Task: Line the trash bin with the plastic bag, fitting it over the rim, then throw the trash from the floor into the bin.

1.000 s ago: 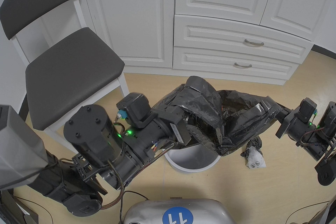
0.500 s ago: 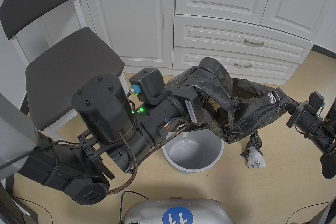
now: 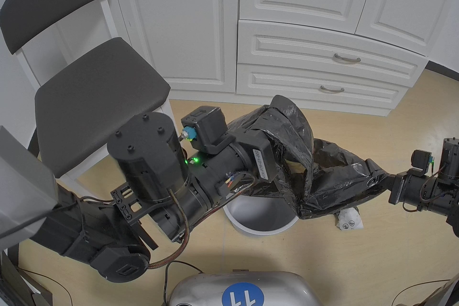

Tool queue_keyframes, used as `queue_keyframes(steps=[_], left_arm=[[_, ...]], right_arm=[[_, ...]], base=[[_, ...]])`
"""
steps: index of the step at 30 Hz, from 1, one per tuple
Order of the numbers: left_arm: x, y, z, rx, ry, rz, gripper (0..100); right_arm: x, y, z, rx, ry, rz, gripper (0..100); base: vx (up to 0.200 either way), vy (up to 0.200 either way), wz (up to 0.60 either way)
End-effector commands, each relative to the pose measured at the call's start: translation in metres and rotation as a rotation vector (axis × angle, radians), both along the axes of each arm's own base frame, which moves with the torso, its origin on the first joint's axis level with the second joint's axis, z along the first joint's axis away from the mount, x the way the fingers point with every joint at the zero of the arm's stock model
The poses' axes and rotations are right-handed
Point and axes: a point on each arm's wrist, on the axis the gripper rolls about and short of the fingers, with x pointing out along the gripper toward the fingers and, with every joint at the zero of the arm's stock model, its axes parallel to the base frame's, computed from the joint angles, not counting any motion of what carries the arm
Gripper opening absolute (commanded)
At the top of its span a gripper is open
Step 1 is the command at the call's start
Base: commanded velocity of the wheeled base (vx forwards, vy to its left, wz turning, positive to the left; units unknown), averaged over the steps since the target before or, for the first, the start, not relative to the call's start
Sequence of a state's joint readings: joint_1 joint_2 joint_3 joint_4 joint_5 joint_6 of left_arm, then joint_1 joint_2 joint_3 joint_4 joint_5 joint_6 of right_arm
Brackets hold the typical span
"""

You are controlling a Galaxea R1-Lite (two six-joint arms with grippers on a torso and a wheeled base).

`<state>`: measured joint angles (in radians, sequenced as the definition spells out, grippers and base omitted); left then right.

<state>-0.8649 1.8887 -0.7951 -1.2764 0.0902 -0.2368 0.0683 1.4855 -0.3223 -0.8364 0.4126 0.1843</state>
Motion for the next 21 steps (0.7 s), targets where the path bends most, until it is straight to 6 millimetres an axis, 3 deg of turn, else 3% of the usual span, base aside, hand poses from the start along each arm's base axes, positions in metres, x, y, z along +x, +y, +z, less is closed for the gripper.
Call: queue_keyframes(steps=[1, 10, 21], left_arm=[[-0.001, 0.011, 0.005, 0.018, 0.031, 0.02, 0], [-0.002, 0.021, 0.015, 0.028, 0.119, 0.029, 0], [0.0, 0.056, 0.039, 0.012, 0.182, 0.107, 0]], right_arm=[[-0.041, 0.012, 0.066, 0.012, -0.104, 0.091, 0], [-0.054, 0.014, 0.067, 0.005, -0.122, 0.119, 0], [-0.05, 0.037, 0.078, 0.092, 0.133, 0.203, 0]], base=[[0.0, 0.0, 0.0], [0.0, 0.0, 0.0], [0.0, 0.0, 0.0]])
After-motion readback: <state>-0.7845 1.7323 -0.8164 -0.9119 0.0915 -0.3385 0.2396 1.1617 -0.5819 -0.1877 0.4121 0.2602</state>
